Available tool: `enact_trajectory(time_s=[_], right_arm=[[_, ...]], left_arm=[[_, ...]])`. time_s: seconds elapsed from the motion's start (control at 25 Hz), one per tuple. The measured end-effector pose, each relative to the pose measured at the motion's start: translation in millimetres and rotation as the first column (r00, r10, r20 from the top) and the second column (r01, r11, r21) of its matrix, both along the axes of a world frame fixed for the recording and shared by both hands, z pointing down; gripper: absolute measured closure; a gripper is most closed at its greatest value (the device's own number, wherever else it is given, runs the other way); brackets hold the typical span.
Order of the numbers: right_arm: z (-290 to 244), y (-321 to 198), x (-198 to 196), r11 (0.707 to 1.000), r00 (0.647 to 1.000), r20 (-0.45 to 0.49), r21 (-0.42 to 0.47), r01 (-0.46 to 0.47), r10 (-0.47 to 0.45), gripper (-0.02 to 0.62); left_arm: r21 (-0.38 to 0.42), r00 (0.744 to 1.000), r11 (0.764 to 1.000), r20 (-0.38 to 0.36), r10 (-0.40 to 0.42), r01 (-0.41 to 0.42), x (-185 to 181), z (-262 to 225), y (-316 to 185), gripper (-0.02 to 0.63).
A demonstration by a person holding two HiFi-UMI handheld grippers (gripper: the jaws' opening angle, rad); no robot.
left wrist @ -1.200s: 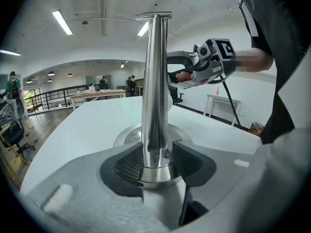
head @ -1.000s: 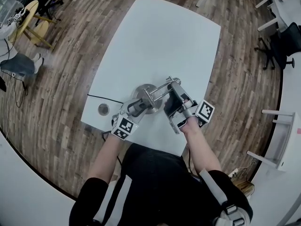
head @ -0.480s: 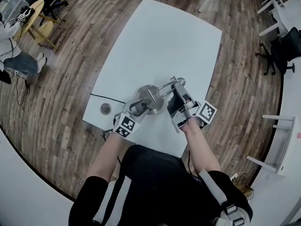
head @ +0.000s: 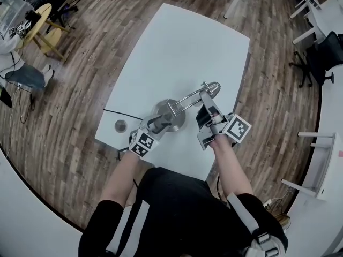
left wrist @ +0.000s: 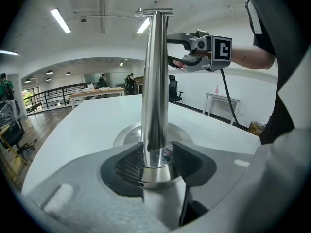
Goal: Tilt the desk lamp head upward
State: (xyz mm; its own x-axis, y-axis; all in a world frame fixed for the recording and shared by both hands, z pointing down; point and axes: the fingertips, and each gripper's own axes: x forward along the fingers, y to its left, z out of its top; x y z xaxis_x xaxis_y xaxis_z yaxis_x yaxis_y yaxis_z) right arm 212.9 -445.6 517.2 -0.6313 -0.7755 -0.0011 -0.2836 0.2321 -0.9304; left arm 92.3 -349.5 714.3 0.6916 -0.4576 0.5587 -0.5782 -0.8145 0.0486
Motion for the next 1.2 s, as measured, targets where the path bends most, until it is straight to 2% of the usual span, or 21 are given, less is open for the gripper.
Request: enact_trajectory(time_s=[0.36, 1.2], right_arm=[[-24, -2, -3, 0.994, 0.993, -0.121, 0.104, 0.024, -0.011, 0.430], [-60, 1, -9, 0.973, 0.948, -0.319, 0.226, 0.052, 0.023, 0.443]], left_arm=[[0.007, 1.000, 1.000, -0.013, -0.005, 0.005, 0, -1, -1, 0.410], [-0.013, 1.000, 1.000, 0.006, 0.008, -0.008, 1, 1, -3, 0.410]])
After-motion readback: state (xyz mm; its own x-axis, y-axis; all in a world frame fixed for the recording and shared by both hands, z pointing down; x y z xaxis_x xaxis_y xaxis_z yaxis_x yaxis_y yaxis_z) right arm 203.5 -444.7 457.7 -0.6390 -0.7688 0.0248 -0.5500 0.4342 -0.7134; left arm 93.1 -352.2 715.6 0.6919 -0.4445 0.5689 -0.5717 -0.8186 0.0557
